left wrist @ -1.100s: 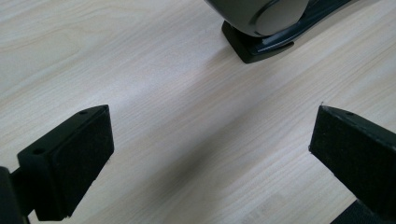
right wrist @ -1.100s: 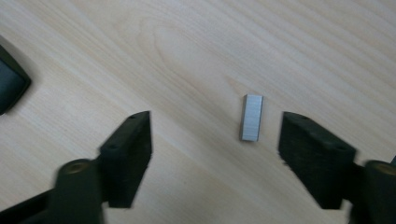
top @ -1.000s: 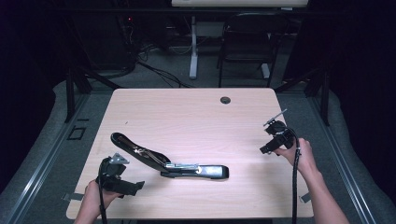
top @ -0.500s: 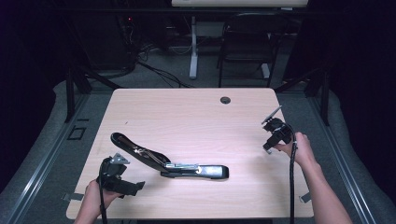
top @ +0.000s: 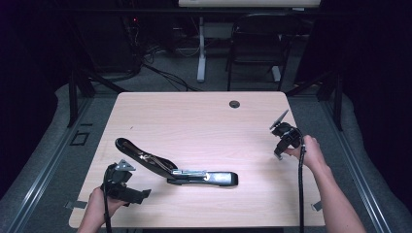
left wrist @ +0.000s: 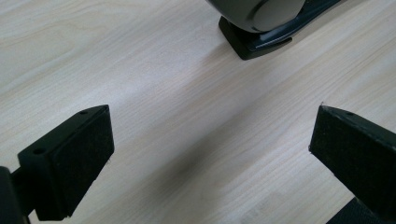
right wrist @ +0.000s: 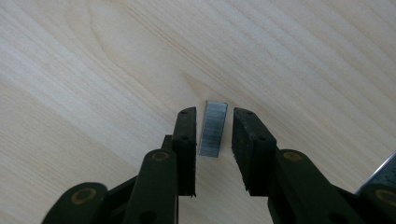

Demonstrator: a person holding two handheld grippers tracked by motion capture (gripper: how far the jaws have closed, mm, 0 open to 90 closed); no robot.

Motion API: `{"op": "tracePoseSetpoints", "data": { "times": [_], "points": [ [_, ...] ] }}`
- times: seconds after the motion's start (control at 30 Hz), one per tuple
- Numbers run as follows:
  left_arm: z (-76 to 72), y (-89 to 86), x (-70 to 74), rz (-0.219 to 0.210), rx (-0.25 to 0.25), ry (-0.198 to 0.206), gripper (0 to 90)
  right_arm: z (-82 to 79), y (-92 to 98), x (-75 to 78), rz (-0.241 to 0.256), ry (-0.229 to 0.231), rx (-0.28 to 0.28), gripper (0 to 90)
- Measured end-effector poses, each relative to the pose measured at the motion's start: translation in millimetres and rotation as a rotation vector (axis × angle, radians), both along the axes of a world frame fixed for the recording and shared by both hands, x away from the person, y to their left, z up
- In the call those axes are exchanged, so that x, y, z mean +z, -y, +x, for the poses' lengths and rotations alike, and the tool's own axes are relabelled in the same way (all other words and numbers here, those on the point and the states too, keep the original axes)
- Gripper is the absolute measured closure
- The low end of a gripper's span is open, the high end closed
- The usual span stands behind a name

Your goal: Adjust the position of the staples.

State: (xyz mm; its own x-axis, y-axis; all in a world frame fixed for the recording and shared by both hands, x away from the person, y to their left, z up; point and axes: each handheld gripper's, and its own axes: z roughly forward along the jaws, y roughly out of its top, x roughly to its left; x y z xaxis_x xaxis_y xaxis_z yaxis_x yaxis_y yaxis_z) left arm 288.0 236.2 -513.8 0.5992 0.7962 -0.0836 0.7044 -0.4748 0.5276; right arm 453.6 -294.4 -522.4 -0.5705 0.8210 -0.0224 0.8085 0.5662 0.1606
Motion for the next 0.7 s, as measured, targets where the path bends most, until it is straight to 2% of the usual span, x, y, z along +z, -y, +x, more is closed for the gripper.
{"op": "tracePoseSetpoints", "data": {
  "times": [0.03, 0.1, 0.13, 0.17, 0.27, 0.3, 0.33, 0.37, 0.43, 0.47, 0.5, 0.57, 0.63, 0.67, 0.7],
  "points": [
    [0.1, 0.0, 0.0, -0.001, -0.001, 0.0, 0.0, 1.1, 0.2, 0.3, -0.009, -0.009, 0.007, 71.7],
    [0.1, 0.3, -0.2, -0.001, -0.002, -0.001, 0.0, 1.8, -0.3, -1.8, 0.003, -0.012, 0.002, 72.0],
    [0.1, 0.3, -0.3, -0.002, -0.002, -0.002, 0.0, 3.0, -0.7, -2.2, -0.015, -0.019, 0.009, 72.7],
    [0.1, 0.4, -0.3, -0.001, -0.004, -0.003, 0.0, 2.4, -1.6, -5.0, 0.01, -0.005, -0.014, 74.7],
    [0.1, 0.4, -0.2, 0.002, -0.009, -0.007, 0.0, 4.9, -2.1, -5.0, -0.011, -0.019, 0.001, 74.8],
    [0.0, 0.4, -0.2, 0.002, -0.009, -0.007, 0.0, 4.8, -2.4, -6.5, -0.007, -0.009, -0.005, 75.0],
    [0.1, 0.5, -0.4, 0.002, -0.009, -0.008, 0.0, 5.8, -2.4, -5.9, -0.018, -0.024, 0.006, 75.0],
    [0.1, 0.5, -0.4, 0.003, -0.011, -0.009, 0.0, 5.2, -2.9, -7.6, -0.015, -0.013, -0.004, 75.0],
    [0.2, 0.6, -0.6, 0.002, -0.011, -0.011, 0.0, 5.7, -2.4, -8.4, -0.011, -0.019, -0.008, 75.0],
    [0.2, 0.7, -0.6, 0.002, -0.011, -0.01, 0.0, 7.1, -1.7, -7.2, -0.027, -0.034, 0.006, 75.0],
    [0.2, 0.8, -0.5, 0.004, -0.012, -0.01, 0.0, 5.8, -1.7, -9.8, -0.002, -0.014, -0.016, 75.0],
    [0.1, 0.8, -0.4, 0.005, -0.012, -0.009, 0.0, 6.8, -0.6, -8.9, -0.007, -0.021, -0.009, 74.9],
    [0.1, 1.0, -0.5, 0.004, -0.013, -0.011, 0.0, 8.3, 0.1, -6.6, -0.036, -0.045, 0.014, 74.9],
    [0.1, 1.1, -0.7, 0.005, -0.012, -0.01, 0.0, 6.1, -0.5, -11.0, 0.009, -0.02, -0.018, 74.9],
    [0.1, 1.1, -0.6, 0.006, -0.013, -0.01, 0.0, 6.5, -0.3, -10.9, 0.0, -0.028, -0.01, 74.9]
  ]
}}
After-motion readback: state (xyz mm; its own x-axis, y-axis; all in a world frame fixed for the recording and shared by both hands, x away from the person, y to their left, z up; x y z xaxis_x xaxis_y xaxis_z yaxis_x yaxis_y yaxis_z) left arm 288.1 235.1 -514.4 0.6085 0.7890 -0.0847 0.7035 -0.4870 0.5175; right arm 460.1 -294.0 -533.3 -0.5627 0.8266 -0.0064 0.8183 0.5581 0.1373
